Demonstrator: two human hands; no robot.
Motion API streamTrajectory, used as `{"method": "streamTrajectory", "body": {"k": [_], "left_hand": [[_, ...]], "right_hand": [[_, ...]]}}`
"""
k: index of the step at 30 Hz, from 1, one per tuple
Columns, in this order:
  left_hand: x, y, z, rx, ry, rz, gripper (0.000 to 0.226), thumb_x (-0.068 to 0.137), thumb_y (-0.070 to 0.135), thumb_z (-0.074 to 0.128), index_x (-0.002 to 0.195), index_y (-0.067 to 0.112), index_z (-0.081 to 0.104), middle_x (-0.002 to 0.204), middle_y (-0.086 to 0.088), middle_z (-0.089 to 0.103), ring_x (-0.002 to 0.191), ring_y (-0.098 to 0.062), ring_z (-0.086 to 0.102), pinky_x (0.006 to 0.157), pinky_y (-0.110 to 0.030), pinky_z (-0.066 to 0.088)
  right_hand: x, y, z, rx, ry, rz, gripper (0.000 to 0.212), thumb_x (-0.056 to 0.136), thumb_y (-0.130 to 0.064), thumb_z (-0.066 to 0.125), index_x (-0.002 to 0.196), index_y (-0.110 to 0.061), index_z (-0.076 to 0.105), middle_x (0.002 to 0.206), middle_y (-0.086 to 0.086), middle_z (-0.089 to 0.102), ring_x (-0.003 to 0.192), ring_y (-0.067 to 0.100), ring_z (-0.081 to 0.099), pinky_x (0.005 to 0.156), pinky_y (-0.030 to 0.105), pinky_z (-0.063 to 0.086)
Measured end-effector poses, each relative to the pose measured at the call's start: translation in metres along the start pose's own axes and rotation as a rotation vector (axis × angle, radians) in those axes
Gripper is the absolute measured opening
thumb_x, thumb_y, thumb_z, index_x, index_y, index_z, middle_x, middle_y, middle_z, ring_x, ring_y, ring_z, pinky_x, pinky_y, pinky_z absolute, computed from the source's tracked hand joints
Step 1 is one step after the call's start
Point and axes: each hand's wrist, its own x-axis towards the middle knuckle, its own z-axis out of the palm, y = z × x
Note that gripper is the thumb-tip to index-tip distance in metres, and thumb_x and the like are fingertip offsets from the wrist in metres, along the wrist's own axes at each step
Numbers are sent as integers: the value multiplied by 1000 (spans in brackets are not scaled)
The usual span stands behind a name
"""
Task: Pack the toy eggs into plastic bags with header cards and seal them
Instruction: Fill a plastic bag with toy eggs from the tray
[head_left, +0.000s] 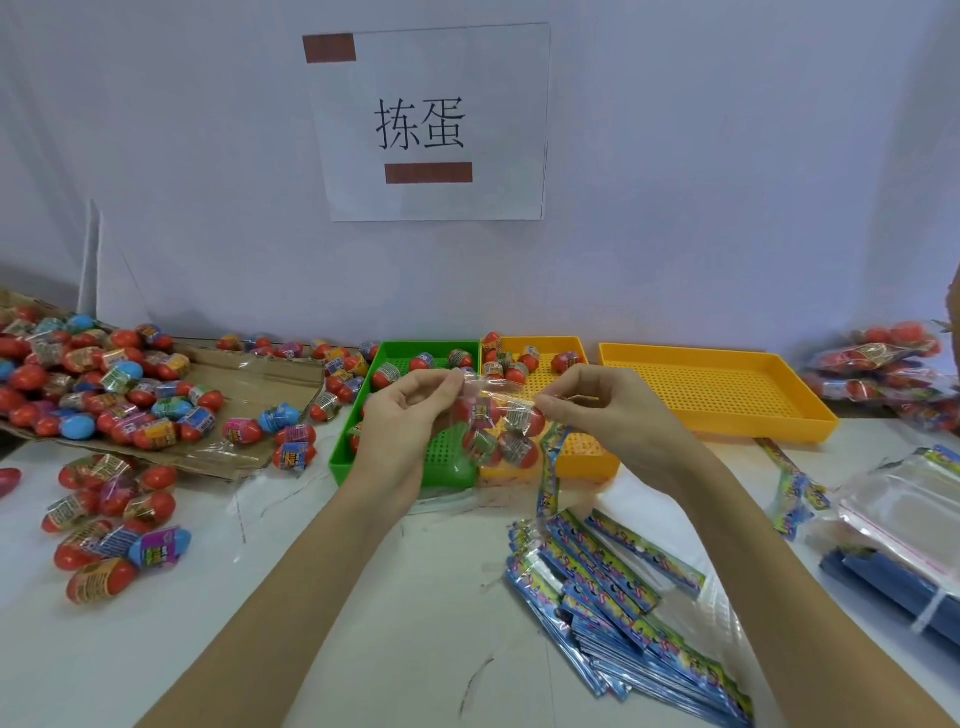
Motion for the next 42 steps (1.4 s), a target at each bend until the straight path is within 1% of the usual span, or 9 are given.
{"method": "streamTrajectory", "body": {"k": [7,10,14,19,22,27,29,35,42], "left_hand": [[0,-1,3,76,-150,-80,35,95,42,69,101,9,80,106,-14,76,100,-19,69,91,-28,55],[-2,-2,4,125,-136,-65,24,84,39,79,86,15,82,97,-10,76,95,-17,70,95,-36,56],[-4,0,6,54,-71,-34,19,86,28,81,90,10,75,90,-6,73,84,-14,68,76,-29,57],[-6,5,8,40,83,41,6,92,26,77,85,25,76,91,-9,59,88,-22,55,84,-36,48],[-5,4,6,-3,175,44,16,92,28,75,100,14,76,94,-8,66,90,-18,61,87,-33,50],[-4,6,6,-24,-51,-23,56,93,55,61,121,8,73,120,-3,77,121,-20,68,113,-43,44],[-5,7,7,95,-176,-37,50,92,48,68,132,18,68,129,3,73,128,-16,64,117,-43,40],[-3,0,10,-51,-188,-98,56,84,20,79,137,25,61,102,-6,76,93,-20,74,84,-28,59],[2,3,-2,110,-221,-22,55,88,14,75,139,20,57,82,-5,75,83,-18,71,78,-26,56]], "right_hand": [[-2,-2,-1,10,32,30,14,91,-25,77,94,-11,76,97,3,76,101,22,70,99,43,55],[-2,-3,-1,0,-9,26,12,91,-26,77,91,-14,76,95,3,76,100,20,70,94,41,56],[-2,-4,-1,24,-49,11,16,90,-30,76,94,-14,76,92,1,77,92,14,71,85,30,54],[0,-2,1,102,-119,117,58,78,-57,74,126,-26,67,114,-1,75,108,17,72,88,32,60],[-2,-1,-2,82,-270,151,36,87,-39,77,113,-15,73,102,3,77,95,21,76,77,26,60],[3,2,2,211,72,23,17,96,-17,71,97,-1,74,82,8,74,76,16,70,67,21,56],[4,1,-2,294,171,12,15,97,-16,70,97,-1,73,80,5,71,75,16,69,67,21,56],[2,-1,-1,218,183,30,16,98,-19,69,103,-4,71,83,6,71,75,16,69,67,23,57],[0,-8,-16,-83,186,-88,13,94,-23,73,93,-11,76,75,3,73,62,8,63,59,20,55]]}}
